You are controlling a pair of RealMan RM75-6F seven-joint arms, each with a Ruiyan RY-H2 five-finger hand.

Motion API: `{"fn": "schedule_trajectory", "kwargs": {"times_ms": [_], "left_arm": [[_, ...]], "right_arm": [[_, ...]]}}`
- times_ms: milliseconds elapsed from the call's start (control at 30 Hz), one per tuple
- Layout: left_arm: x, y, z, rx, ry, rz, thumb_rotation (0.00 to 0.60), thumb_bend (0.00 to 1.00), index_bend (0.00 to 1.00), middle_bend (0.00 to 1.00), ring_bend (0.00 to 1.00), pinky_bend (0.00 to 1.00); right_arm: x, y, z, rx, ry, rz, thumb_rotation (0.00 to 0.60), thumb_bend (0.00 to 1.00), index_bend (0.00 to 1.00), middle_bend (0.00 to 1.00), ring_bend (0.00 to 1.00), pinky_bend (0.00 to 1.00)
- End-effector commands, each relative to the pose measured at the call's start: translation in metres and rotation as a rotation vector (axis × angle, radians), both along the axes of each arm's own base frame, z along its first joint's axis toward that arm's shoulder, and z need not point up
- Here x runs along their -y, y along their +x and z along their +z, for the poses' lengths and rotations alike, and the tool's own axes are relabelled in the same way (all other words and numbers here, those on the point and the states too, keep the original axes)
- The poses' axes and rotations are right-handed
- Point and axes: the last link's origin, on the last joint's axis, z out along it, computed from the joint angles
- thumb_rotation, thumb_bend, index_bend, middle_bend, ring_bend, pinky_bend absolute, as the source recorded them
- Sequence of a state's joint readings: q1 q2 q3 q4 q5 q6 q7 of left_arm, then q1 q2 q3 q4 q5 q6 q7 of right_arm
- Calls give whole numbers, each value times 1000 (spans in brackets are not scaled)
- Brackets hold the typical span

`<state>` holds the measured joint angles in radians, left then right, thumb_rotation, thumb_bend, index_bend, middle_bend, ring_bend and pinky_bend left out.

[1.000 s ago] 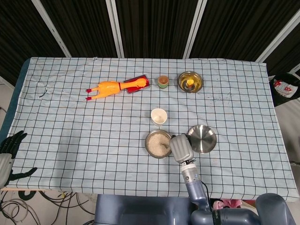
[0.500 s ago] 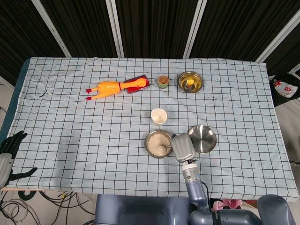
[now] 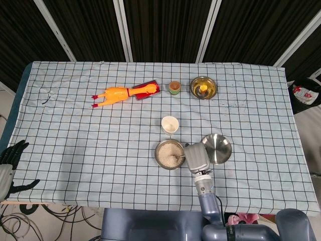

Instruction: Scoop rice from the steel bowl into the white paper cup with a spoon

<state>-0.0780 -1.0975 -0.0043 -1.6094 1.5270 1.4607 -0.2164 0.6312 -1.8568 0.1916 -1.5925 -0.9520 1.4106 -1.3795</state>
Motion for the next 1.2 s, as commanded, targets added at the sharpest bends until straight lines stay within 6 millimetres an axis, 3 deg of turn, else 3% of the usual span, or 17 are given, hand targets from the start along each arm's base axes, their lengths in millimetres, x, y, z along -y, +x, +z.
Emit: {"fn": "schedule_trajectory", "kwargs": {"times_ms": [33,1200], "left_arm": [[0,0,0,0,0,0,600,0,0,0,0,0],[0,0,0,0,2,0,600,0,0,0,0,0]], "right_arm": [[-1,1,0,26,3,-20,600,514,699,1000,1000,1000],[1,11,9,127,-19,-71,600,522,701,1000,1000,1000]]}}
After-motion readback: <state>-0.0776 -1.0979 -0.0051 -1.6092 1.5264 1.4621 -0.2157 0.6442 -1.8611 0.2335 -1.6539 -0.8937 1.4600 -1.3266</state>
